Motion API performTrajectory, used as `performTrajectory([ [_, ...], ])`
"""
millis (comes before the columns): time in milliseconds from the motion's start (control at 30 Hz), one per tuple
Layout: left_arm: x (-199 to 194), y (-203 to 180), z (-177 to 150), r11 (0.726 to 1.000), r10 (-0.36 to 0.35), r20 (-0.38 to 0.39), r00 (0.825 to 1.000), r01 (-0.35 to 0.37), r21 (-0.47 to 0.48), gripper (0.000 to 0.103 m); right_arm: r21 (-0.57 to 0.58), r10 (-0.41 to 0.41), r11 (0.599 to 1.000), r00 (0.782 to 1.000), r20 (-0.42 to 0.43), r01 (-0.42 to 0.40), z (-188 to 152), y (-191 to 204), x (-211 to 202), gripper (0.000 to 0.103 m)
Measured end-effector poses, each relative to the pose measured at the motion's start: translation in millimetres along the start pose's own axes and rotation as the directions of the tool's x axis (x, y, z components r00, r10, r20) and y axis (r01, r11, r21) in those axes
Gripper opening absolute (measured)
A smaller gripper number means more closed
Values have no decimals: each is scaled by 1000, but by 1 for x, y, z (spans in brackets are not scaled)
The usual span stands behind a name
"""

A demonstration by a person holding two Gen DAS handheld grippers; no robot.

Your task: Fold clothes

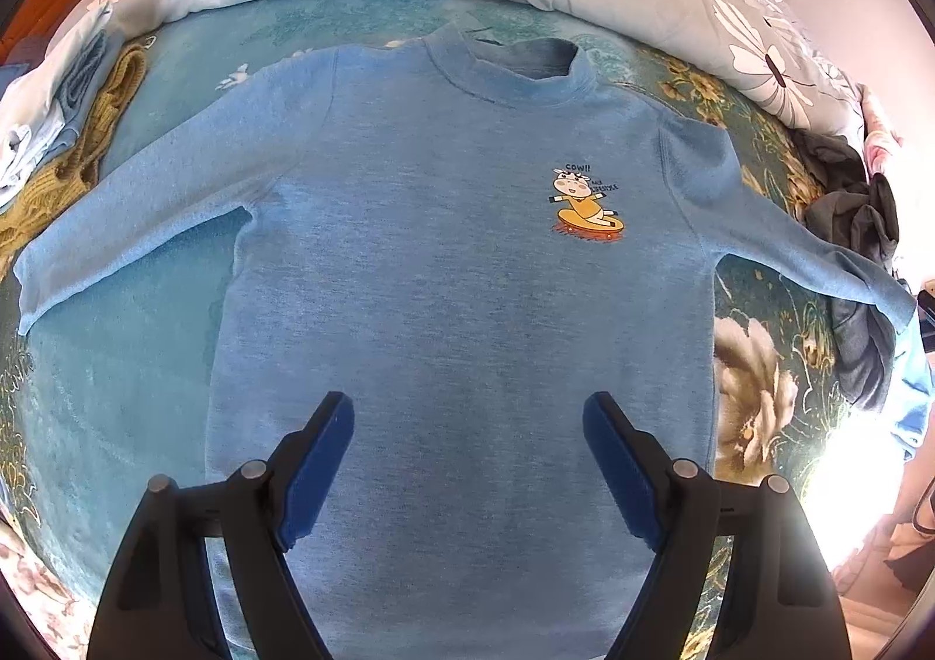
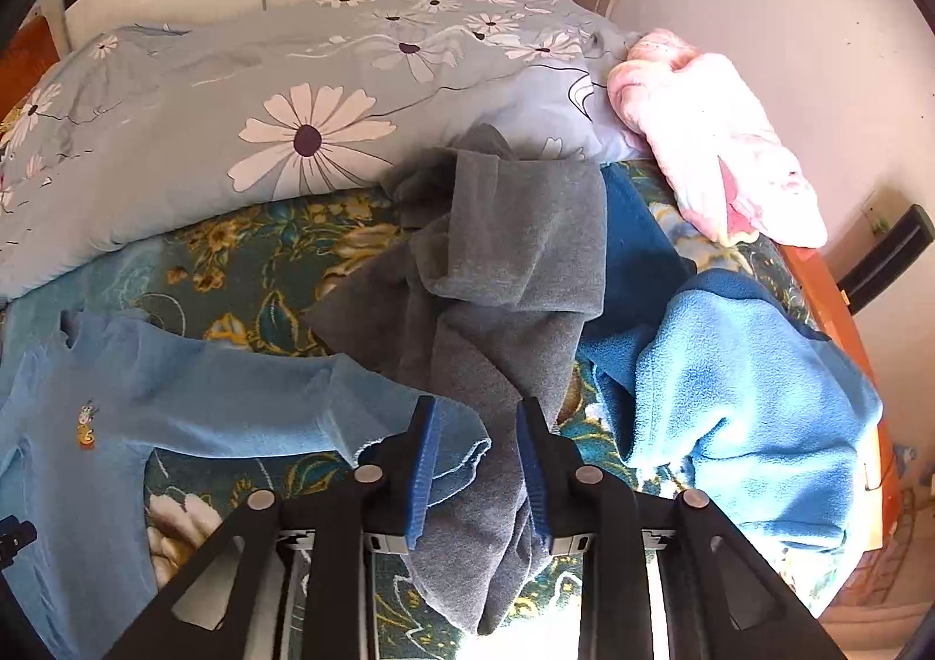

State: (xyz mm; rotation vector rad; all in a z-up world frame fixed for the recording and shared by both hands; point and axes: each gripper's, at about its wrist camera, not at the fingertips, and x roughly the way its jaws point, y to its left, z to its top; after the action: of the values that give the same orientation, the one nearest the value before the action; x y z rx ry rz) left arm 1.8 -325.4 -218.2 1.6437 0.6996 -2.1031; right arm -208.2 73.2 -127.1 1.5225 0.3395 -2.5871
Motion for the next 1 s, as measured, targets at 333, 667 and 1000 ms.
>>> performTrajectory([
  [333, 1, -5, -1, 1000, -7, -9, 1000, 7, 8, 82, -108, 40, 993, 992, -120, -53, -15, 29, 39, 32],
  [667, 6, -3, -2, 1000, -6, -25, 1000, 6, 1, 82, -100, 26, 994, 983, -183, -45, -23, 24, 56, 3],
  [1000, 7, -4, 1, 1000, -6, -23, 1000, 6, -1, 82, -68, 39, 997, 996, -84, -45, 8, 5, 30, 2],
])
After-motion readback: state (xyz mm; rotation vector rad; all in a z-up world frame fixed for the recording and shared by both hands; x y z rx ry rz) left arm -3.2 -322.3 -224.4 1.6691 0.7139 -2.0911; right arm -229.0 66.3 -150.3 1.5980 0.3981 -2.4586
